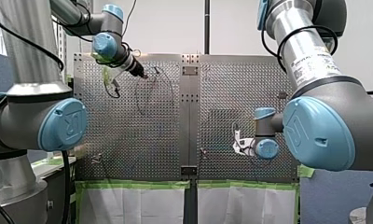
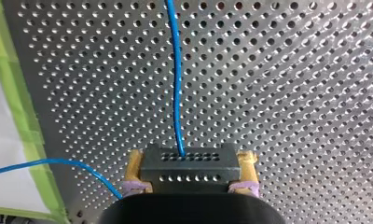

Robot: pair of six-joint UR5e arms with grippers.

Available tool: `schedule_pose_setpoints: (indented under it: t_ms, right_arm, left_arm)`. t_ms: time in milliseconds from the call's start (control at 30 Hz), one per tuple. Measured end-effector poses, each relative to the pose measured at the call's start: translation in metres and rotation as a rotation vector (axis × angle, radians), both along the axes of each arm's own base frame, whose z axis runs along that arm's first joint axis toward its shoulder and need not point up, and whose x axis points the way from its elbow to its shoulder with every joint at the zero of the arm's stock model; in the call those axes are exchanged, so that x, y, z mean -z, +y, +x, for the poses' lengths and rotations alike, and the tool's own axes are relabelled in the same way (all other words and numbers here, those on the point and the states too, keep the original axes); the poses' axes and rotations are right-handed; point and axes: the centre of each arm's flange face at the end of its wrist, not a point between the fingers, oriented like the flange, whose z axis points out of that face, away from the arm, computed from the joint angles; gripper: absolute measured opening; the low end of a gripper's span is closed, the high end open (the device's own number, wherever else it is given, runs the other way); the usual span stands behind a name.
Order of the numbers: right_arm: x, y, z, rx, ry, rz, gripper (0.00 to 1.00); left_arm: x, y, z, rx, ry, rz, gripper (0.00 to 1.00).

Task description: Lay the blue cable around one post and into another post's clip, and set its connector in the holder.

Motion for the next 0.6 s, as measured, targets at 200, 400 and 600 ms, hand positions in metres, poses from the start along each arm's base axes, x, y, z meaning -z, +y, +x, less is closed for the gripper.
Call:
schedule_pose_setpoints:
  t_ms: [200, 400, 600]
  right_arm:
    - [0.004, 0.01, 0.004, -0.013, 0.004, 0.012, 0.2]
    - [0.005, 0.016, 0.009, -0.024, 0.015, 0.021, 0.2]
    - [0.005, 0.017, 0.012, -0.033, 0.017, 0.018, 0.2]
  left_arm:
    - [0.047, -0.014, -0.019, 0.017, 0.104, 0.101, 1.0]
    - [0.097, -0.03, -0.032, 0.039, 0.157, 0.205, 1.0]
    - [0.137, -0.044, -0.044, 0.062, 0.18, 0.304, 1.0]
